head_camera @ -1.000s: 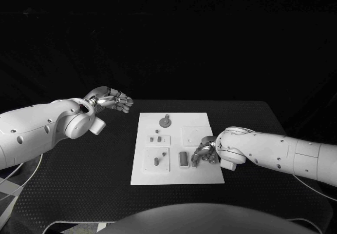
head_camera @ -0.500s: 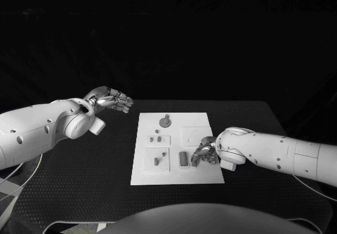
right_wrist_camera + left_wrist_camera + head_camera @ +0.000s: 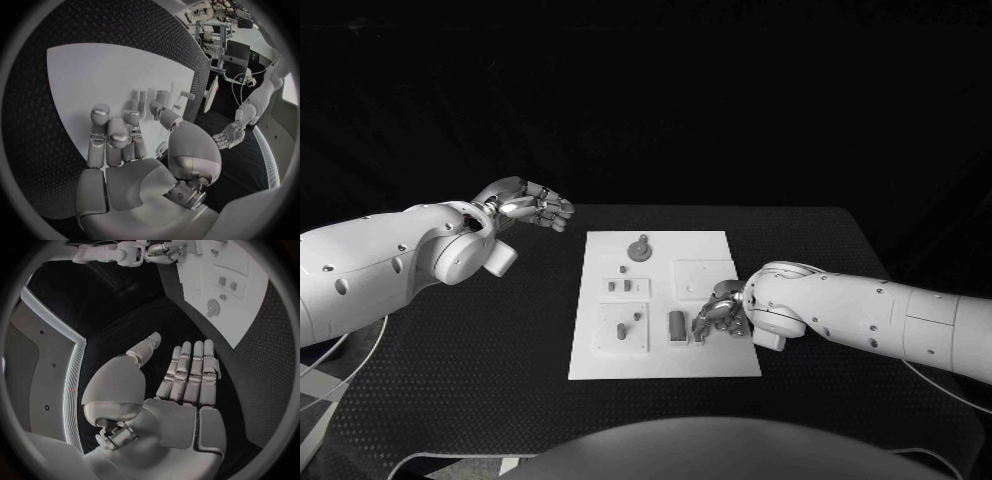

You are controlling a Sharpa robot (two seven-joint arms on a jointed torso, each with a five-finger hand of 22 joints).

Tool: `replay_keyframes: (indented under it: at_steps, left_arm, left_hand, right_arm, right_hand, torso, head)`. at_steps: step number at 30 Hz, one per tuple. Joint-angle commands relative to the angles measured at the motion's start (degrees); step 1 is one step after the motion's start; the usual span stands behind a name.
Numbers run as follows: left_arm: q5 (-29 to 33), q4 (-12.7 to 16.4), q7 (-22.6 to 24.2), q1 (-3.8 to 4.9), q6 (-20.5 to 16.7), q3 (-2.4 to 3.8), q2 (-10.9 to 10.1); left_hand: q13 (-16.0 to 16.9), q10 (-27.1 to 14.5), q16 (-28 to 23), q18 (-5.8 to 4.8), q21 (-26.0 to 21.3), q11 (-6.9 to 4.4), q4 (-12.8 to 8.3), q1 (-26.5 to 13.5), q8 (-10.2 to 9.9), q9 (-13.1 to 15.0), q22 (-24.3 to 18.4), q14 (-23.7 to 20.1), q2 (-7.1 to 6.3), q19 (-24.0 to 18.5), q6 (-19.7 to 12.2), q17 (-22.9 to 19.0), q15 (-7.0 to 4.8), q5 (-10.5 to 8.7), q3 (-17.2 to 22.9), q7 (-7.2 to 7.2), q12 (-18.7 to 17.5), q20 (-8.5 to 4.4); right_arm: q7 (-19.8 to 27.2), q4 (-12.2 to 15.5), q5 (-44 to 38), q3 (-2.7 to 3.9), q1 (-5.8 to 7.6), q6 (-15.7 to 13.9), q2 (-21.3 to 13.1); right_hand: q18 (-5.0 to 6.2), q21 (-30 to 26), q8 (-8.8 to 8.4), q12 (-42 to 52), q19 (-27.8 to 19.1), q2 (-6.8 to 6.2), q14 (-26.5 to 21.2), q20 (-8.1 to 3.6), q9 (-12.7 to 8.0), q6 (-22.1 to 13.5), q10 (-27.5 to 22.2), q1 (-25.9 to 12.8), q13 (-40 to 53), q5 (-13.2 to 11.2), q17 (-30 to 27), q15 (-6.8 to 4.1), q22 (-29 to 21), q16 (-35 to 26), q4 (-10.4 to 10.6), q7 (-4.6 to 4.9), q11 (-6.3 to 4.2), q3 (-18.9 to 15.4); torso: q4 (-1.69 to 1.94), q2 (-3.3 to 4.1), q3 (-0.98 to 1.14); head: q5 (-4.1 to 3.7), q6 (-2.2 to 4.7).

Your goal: Assemble the parts on the task board

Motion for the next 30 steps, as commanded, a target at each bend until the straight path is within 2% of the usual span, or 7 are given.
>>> replay_keyframes:
  at_steps: [1, 14, 18, 20, 23, 25, 30]
  left_arm:
    - [0.2, 0.1, 0.3, 0.04, 0.5, 0.04, 0.1]
    - [0.2, -0.2, 0.5, 0.04, 0.4, 0.04, 0.2]
    - [0.2, -0.5, 0.6, 0.04, 0.3, 0.04, 0.2]
    - [0.2, -0.9, 0.7, 0.04, 0.3, 0.04, 0.2]
    - [0.2, -1.6, 1.0, 0.03, 0.2, 0.04, 0.6]
    - [0.2, -2.3, 1.6, -0.04, 0.2, 0.04, 0.9]
    - [1.7, -4.7, 4.2, -0.54, -0.7, 0.05, 2.2]
  left_hand:
    - [-0.1, 0.4, -0.3, 0.62, 0.1, 0.14, 0.4, -0.3, 0.3, -0.1, -0.1, 0.3, -0.08, 0.0, -0.3, 0.1, 0.05, 0.21, -0.1, -0.12, -0.2, -0.18]
    - [-0.1, 0.4, -0.3, 0.62, 0.1, 0.14, 0.4, -0.3, 0.4, -0.1, -0.1, 0.3, -0.08, 0.0, -0.3, 0.1, 0.05, 0.21, -0.1, -0.12, -0.2, -0.18]
    - [-0.1, 0.4, -0.3, 0.62, 0.1, 0.14, 0.4, -0.3, 0.4, -0.1, -0.1, 0.3, -0.07, 0.0, -0.3, 0.1, 0.05, 0.21, -0.1, -0.12, -0.2, -0.19]
    - [-0.1, 0.4, -0.3, 0.62, 0.1, 0.14, 0.4, -0.3, 0.4, -0.1, -0.1, 0.3, -0.07, 0.0, -0.3, 0.1, 0.05, 0.21, -0.1, -0.12, -0.2, -0.19]
    - [-0.1, 0.4, -0.3, 0.63, 0.1, 0.13, 0.3, -0.3, 0.4, -0.1, -0.1, 0.4, -0.07, 0.0, -0.3, 0.2, 0.04, 0.21, -0.1, -0.13, -0.2, -0.19]
    - [-0.1, 0.4, -0.3, 0.63, 0.1, 0.12, 0.3, -0.2, 0.4, -0.1, -0.1, 0.4, -0.06, 0.0, -0.3, 0.2, 0.04, 0.22, -0.1, -0.15, -0.2, -0.20]
    - [-0.2, 0.0, -0.4, 0.64, 0.1, 0.29, 0.1, 0.0, 0.6, 0.0, -0.1, 0.5, -0.07, 0.1, 0.0, 0.3, 0.01, 0.21, -0.1, -0.29, -0.4, -0.21]
  right_arm:
    - [1.5, 0.3, -0.3, 0.04, -0.03, -0.7, 0.1]
    - [2.4, 1.8, -1.6, 0.07, 0.00, -4.0, -1.5]
    - [3.1, 3.0, -1.9, 0.38, 0.30, -4.8, -2.7]
    - [3.4, 3.6, -2.3, 0.77, 0.75, -5.0, -3.1]
    - [4.8, 4.0, -2.6, 1.87, 1.42, -5.7, -3.8]
    - [9.2, 3.3, -0.5, 2.76, 1.99, -6.6, -3.8]
    - [23.3, -1.6, 5.2, 4.76, 3.69, -9.8, -2.7]
  right_hand:
    - [1.63, -0.3, -0.24, -0.1, -0.1, -0.81, -0.5, -0.21, 0.0, -0.4, -0.4, 0.0, 0.0, -0.2, -0.1, -0.08, -0.1, -0.2, 0.5, 0.11, 0.10, 0.0]
    - [1.63, -0.3, -0.16, 0.0, 0.0, -1.41, -0.4, -0.28, 0.0, -0.4, -0.3, -0.1, 0.0, -0.2, -0.1, -0.10, -0.1, -0.2, 1.4, 0.08, 0.07, 0.1]
    - [1.63, -0.2, -0.12, 0.1, 0.1, -2.02, -0.3, -0.36, 0.1, -0.4, -0.2, 0.1, 0.0, -0.2, -0.1, -0.14, -0.1, -0.1, 1.7, 0.05, 0.04, 0.2]
    - [1.63, -0.2, -0.09, 0.1, 0.2, -2.20, -0.2, -0.40, 0.1, -0.4, -0.2, 0.2, 0.0, -0.2, -0.1, -0.15, -0.1, -0.1, 1.8, 0.04, 0.02, 0.2]
    - [1.63, -0.1, -0.01, 0.2, 0.3, -2.58, -0.1, -0.46, 0.1, -0.3, -0.1, 0.3, 0.0, -0.2, -0.1, -0.19, -0.1, -0.1, 2.1, 0.00, -0.02, 0.3]
    - [1.63, -0.1, -0.04, 0.2, 0.3, -2.71, -0.1, -0.50, 0.1, -0.4, -0.1, 0.4, 0.0, -0.2, -0.1, -0.21, -0.1, -0.1, 2.1, 0.00, -0.02, 0.3]
    - [1.63, -0.1, -0.66, 0.5, 0.4, -1.25, 0.1, -0.65, 0.1, -2.0, 0.0, 1.6, 0.1, -0.3, -0.1, 0.20, -0.1, -0.2, 1.4, 0.50, 0.43, 0.2]
  torso:
    - [0.02, 0.00, 0.00]
    - [0.01, -0.06, -0.01]
    - [0.00, -0.03, 0.02]
    - [-0.04, -0.05, 0.03]
    - [-0.12, -0.13, 0.06]
    - [-0.15, -0.28, 0.08]
    - [-0.39, -1.34, 0.24]
  head:
    - [-0.01, 0.00]
    - [0.05, 0.00]
    - [0.13, 0.00]
    - [0.14, 0.00]
    - [0.10, 0.00]
    - [0.03, 0.00]
    - [-0.22, 0.00]
